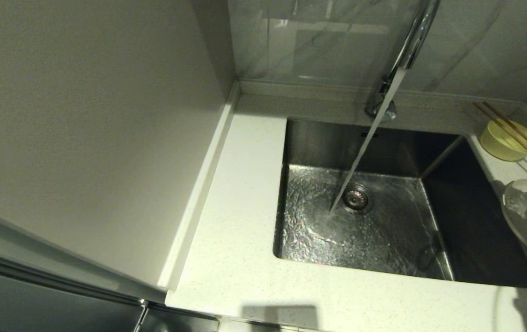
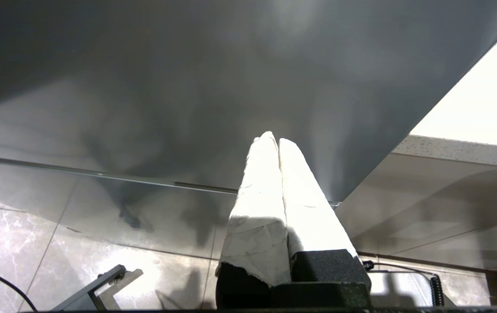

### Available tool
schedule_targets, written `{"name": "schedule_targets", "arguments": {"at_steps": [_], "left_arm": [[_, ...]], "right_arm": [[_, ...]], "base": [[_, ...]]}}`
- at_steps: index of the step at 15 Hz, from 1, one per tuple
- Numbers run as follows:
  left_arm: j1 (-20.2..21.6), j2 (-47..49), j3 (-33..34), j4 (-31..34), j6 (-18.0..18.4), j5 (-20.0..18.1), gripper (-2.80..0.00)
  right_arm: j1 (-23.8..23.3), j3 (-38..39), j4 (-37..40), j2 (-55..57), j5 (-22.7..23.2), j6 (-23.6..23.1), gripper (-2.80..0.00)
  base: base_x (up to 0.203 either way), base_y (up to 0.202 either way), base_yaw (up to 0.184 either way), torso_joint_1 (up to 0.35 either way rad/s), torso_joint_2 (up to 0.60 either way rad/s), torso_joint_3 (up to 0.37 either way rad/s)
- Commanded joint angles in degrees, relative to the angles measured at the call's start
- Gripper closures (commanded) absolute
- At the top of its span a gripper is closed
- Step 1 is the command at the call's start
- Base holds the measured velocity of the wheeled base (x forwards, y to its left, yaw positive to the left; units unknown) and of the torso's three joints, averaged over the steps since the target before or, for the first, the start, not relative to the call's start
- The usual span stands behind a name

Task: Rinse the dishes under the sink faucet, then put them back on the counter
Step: Pick up the plate

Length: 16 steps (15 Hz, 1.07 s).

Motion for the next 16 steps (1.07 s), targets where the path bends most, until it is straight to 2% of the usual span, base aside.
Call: {"name": "schedule_targets", "arguments": {"at_steps": [1, 3, 8, 11, 12, 16], "left_arm": [[0.0, -0.09, 0.0, -0.01, -0.03, 0.04, 0.0], [0.0, -0.09, 0.0, -0.01, -0.03, 0.04, 0.0], [0.0, -0.09, 0.0, -0.01, -0.03, 0.04, 0.0], [0.0, -0.09, 0.0, -0.01, -0.03, 0.04, 0.0], [0.0, -0.09, 0.0, -0.01, -0.03, 0.04, 0.0], [0.0, -0.09, 0.0, -0.01, -0.03, 0.04, 0.0]], "right_arm": [[1.21, -0.97, 0.04, 0.55, -0.2, -1.23, -2.8], [1.31, -1.53, -0.11, 1.2, -0.31, -3.19, -2.8], [2.43, -2.08, -2.77, 6.02, -0.74, -2.84, -2.8], [2.36, -2.69, -5.12, 9.66, -5.7, -2.87, -2.8], [2.26, -3.02, -5.32, 10.15, -6.09, -2.86, 0.0], [2.26, -3.6, -5.59, 11.77, -6.56, -2.89, 0.0]], "base": [[0.0, 0.0, 0.0, 0.0, 0.0, 0.0], [0.0, 0.0, 0.0, 0.0, 0.0, 0.0], [0.0, 0.0, 0.0, 0.0, 0.0, 0.0], [0.0, 0.0, 0.0, 0.0, 0.0, 0.0], [0.0, 0.0, 0.0, 0.0, 0.0, 0.0], [0.0, 0.0, 0.0, 0.0, 0.0, 0.0]]}}
